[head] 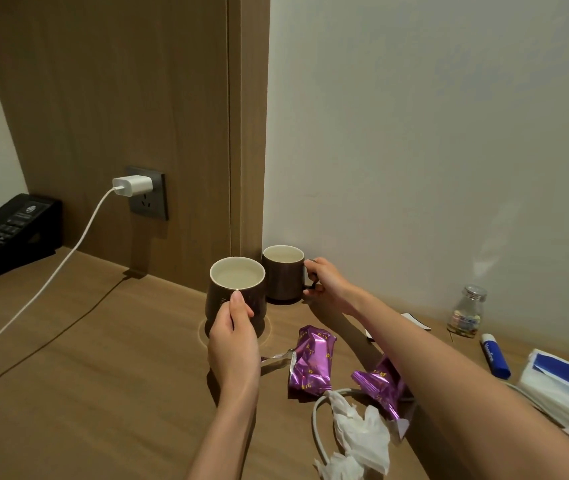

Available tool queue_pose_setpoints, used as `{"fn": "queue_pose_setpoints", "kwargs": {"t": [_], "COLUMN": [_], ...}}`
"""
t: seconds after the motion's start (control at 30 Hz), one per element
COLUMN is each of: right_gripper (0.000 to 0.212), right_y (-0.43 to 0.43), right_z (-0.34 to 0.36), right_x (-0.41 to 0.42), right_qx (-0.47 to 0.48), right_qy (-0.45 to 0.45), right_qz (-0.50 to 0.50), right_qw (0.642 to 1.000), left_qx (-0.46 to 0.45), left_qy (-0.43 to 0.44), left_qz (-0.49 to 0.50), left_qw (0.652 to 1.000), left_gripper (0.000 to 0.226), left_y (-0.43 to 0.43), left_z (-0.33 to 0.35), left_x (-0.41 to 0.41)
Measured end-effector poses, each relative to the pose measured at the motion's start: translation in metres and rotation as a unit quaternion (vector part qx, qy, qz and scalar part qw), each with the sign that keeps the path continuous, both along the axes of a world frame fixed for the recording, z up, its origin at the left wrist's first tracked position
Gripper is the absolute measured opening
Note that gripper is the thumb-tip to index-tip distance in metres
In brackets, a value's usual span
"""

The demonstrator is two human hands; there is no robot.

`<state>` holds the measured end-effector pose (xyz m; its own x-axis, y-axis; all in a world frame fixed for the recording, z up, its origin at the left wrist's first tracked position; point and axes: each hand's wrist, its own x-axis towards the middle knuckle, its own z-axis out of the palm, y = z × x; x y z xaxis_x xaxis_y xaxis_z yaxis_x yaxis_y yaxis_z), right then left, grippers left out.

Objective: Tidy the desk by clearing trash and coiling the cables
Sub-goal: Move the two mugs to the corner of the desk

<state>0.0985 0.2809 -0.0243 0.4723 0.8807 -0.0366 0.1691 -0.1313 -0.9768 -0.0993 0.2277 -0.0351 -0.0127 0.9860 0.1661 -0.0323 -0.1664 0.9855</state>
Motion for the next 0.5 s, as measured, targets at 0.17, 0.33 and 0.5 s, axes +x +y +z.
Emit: {"fn": "queue_pose_setpoints", "kwargs": {"t": [0.17, 0.33, 0.5], "right_gripper": [0.025, 0.032, 0.025], "right_y": [-0.001, -0.010, -0.031], "right_z": [-0.005, -0.008, -0.008], "right_x": [-0.001, -0.001, -0.010], "right_qx": [0.001, -0.006, 0.046], "right_qy": [-0.049, -0.077, -0.152], "right_qz": [-0.013, -0.084, -0.127], "right_qw": [0.999, 0.994, 0.979], "left_qx": [-0.001, -0.012, -0.025], "left_qy": [0.006, 0.016, 0.035], "left_qz": [-0.011, -0.019, -0.019], "left_qw": [1.000, 1.000, 0.999], "left_gripper": [0.039, 0.040, 0.040], "left_y": [0.000, 0.000, 0.002], "left_z": [-0.002, -0.004, -0.007], "left_x": [0.001, 0.002, 0.003]}}
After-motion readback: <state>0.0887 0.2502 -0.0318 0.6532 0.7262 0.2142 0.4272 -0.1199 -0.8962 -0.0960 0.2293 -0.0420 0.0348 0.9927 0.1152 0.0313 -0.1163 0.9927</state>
